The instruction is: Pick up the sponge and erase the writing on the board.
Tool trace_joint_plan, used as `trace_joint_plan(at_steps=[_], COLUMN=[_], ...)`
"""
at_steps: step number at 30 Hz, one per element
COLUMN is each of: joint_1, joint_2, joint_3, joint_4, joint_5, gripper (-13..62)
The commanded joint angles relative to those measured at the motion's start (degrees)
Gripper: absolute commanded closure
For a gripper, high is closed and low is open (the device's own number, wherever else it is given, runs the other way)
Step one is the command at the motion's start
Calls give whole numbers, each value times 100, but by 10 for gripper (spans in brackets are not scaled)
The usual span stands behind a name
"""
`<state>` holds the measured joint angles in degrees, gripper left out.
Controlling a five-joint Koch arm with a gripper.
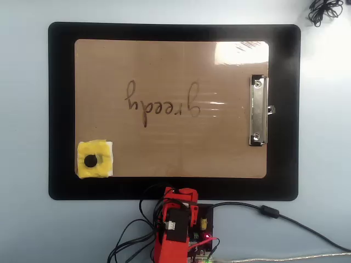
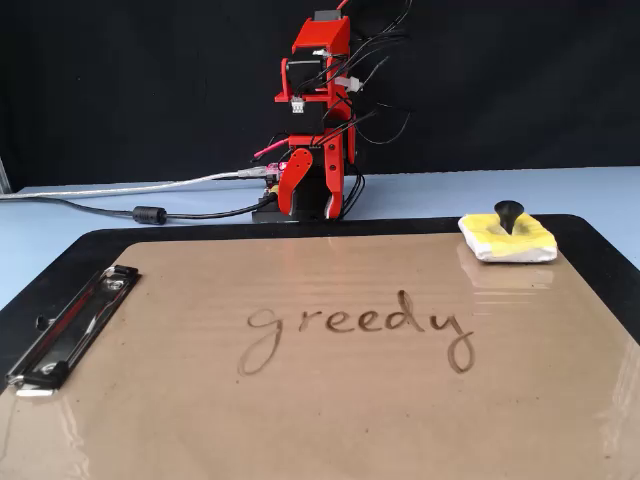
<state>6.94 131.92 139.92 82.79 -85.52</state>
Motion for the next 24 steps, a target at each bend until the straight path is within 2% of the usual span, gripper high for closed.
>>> trace_joint_plan(at_steps=[1, 24], joint_1=[79, 9], joint_2=[202, 246], joint_3=[-44, -97], joint_4=[-18, -149], joint_5=[0, -70], gripper=[149, 149])
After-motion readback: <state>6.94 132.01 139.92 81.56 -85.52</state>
